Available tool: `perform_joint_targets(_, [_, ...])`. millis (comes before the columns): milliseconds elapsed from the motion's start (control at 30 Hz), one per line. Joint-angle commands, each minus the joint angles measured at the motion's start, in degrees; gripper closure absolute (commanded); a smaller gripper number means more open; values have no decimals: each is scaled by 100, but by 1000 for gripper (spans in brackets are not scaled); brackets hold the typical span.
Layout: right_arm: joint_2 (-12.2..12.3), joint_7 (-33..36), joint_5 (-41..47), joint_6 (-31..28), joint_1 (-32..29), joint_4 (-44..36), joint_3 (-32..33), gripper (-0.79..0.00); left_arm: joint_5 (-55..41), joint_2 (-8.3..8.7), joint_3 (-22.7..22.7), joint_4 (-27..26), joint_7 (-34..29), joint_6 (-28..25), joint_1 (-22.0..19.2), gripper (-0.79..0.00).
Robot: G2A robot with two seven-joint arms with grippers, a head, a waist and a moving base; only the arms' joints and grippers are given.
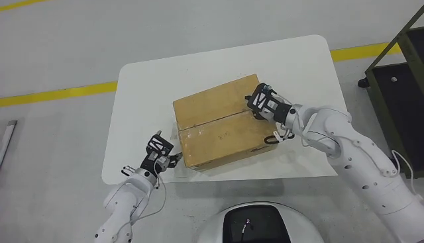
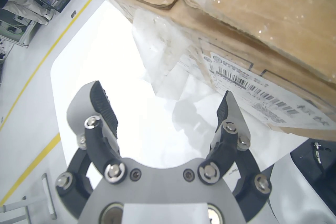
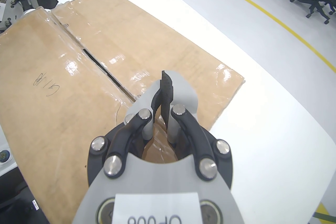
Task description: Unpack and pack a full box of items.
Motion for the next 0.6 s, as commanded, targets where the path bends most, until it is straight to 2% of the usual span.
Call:
perform_joint_targets(0, [2,11,-10,-3,-8,-6,22,0,53,-15,80,95,29,49,-71,-646])
perform_joint_targets(167, [-1,44,-15,8,-24,-25,37,0,268,-46,218,245,111,245,-247,-523])
perform_joint_targets(233, [-6,59,-20,5,-23,-23,24,0,377,-55,246,290,135,331,-288,-428])
perform_joint_targets(333, [-15,64,-18,-2,-15,-20,1,0,361,-69,251,321,177,408,-317,-382])
perform_joint_targets(567, [-35,68,-13,-19,22,18,-37,0,492,-76,185,190,215,535,-252,-117])
